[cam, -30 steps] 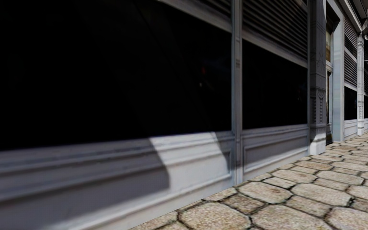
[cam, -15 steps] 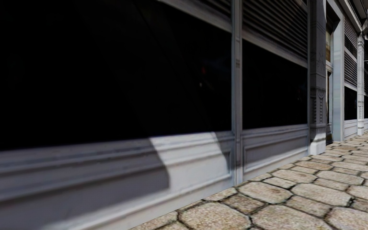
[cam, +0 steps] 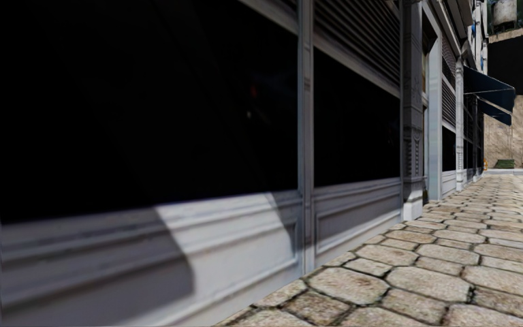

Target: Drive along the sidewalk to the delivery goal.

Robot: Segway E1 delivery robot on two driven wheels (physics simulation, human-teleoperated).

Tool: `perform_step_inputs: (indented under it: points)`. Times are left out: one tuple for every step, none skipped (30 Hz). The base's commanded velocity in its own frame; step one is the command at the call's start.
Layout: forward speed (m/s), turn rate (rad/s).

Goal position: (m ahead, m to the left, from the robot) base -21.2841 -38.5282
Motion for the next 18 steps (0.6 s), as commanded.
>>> perform_step_inputs:
  points:
    - [1.40,-0.82]
    - [1.40,-0.83]
    - [1.40,-0.83]
    - [1.40,-0.83]
    - [1.40,-0.83]
    - [1.40,-0.83]
    - [1.40,-0.83]
    - [1.40,-0.83]
    - [1.40,-0.83]
    - [1.40,-0.83]
    - [1.40,-0.83]
    - [1.40,-0.83]
    - [1.40,-0.83]
    - [1.40,-0.83]
    - [1.40,-0.83]
    - [1.40,-0.83]
    - [1.39,-0.83]
    - [1.39,-0.83]
